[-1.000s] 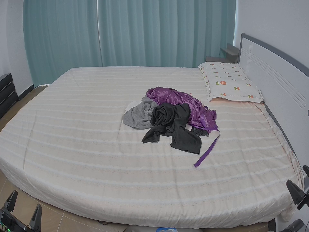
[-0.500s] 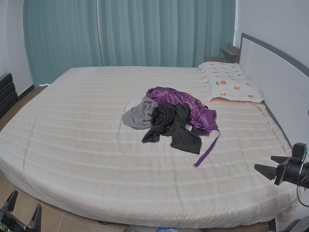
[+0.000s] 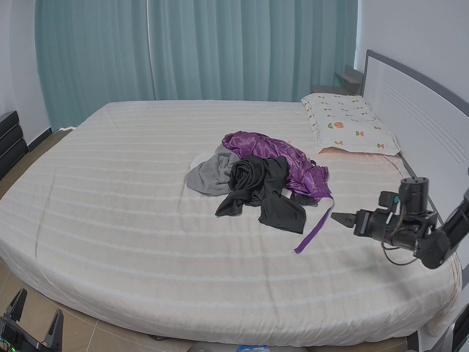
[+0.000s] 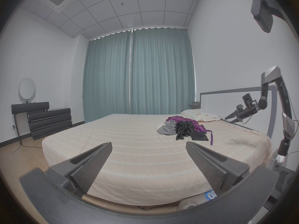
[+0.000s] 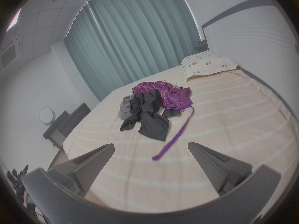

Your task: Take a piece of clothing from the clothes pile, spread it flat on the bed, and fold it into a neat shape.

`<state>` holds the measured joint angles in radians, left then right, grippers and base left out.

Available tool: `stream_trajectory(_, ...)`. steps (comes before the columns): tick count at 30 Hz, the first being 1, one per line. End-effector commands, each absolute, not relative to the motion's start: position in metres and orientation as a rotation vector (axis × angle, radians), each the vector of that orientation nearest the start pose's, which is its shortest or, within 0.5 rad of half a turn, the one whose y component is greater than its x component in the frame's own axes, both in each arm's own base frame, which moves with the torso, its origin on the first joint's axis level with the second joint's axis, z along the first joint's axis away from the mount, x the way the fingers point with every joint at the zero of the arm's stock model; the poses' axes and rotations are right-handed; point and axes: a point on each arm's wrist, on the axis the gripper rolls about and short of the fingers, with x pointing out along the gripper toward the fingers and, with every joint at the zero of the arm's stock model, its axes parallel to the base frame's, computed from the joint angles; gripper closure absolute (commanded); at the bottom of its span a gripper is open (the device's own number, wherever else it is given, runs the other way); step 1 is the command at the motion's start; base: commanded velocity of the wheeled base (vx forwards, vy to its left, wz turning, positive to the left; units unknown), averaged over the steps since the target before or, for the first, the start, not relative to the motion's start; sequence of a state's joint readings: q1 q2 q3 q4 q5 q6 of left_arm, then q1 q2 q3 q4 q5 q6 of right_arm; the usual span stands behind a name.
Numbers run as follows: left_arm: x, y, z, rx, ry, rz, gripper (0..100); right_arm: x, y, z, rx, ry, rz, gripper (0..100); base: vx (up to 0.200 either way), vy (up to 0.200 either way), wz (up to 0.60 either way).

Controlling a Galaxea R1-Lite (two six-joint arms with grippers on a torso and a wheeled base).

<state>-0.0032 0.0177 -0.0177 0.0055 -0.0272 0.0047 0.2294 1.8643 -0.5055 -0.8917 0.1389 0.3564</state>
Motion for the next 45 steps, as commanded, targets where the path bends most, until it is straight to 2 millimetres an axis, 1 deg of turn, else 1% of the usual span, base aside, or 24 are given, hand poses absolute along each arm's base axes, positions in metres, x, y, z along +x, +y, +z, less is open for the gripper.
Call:
stream_trajectory(1,-0.023,-0.001,0.075,0.005,0.006,-0.031,0,0.347,0.108,0.024,0.405,0.556,0.263,0,0.0,0.0,0.0)
stream_trajectory(3,-0.023,-0.001,0.075,0.005,0.005,-0.031,0,0.356,0.111,0.016,0.41,0.556,0.262,0,0.0,0.0,0.0)
stream_trajectory(6,-0.023,-0.001,0.075,0.005,0.005,-0.031,0,0.36,0.113,0.013,0.419,0.557,0.261,0,0.0,0.0,0.0)
stream_trajectory(7,-0.023,-0.001,0.075,0.005,0.006,-0.031,0,0.368,0.116,0.01,0.444,0.551,0.257,0,0.0,0.0,0.0)
stream_trajectory(8,-0.023,-0.001,0.075,0.005,0.005,-0.031,0,0.372,0.117,0.009,0.451,0.545,0.258,0,0.0,0.0,0.0)
stream_trajectory(11,-0.023,-0.001,0.075,0.005,0.006,-0.031,0,0.378,0.119,0.002,0.457,0.547,0.256,0,0.0,0.0,0.0)
stream_trajectory(14,-0.023,-0.001,0.075,0.005,0.005,-0.031,0,0.386,0.124,-0.012,0.455,0.558,0.258,0,0.0,0.0,0.0)
stream_trajectory(16,-0.023,-0.001,0.075,0.005,0.006,-0.031,0,0.389,0.126,-0.018,0.46,0.564,0.258,0,0.0,0.0,0.0)
stream_trajectory(20,-0.023,-0.001,0.075,0.005,0.005,-0.031,0,0.398,0.14,-0.022,0.483,0.55,0.28,0,0.0,0.0,0.0)
stream_trajectory(21,-0.023,-0.001,0.075,0.005,0.005,-0.031,0,0.401,0.146,-0.026,0.482,0.548,0.29,0,0.0,0.0,0.0)
stream_trajectory(23,-0.023,-0.001,0.075,0.005,0.006,-0.031,0,0.405,0.153,-0.034,0.477,0.549,0.296,0,0.0,0.0,0.0)
stream_trajectory(27,-0.023,-0.001,0.075,0.005,0.005,-0.031,0,0.413,0.156,-0.042,0.477,0.544,0.283,0,0.0,0.0,0.0)
stream_trajectory(29,-0.023,-0.001,0.075,0.005,0.006,-0.031,0,0.418,0.157,-0.051,0.464,0.564,0.255,0,0.0,0.0,0.0)
stream_trajectory(33,-0.023,-0.001,0.075,0.005,0.005,-0.031,0,0.43,0.156,-0.052,0.467,0.558,0.229,0,0.0,0.0,0.0)
stream_trajectory(35,-0.023,-0.001,0.075,0.005,0.005,-0.031,0,0.433,0.155,-0.055,0.466,0.561,0.217,0,0.0,0.0,0.0)
stream_trajectory(36,-0.023,-0.001,0.075,0.005,0.005,-0.031,0,0.438,0.152,-0.056,0.459,0.556,0.182,0,0.0,0.0,0.0)
stream_trajectory(42,-0.023,-0.001,0.075,0.005,0.005,-0.031,0,0.449,0.148,-0.059,0.445,0.546,0.112,0,0.0,0.0,0.0)
stream_trajectory(45,-0.023,-0.001,0.075,0.005,0.006,-0.031,0,0.452,0.148,-0.06,0.442,0.553,0.104,0,0.0,0.0,0.0)
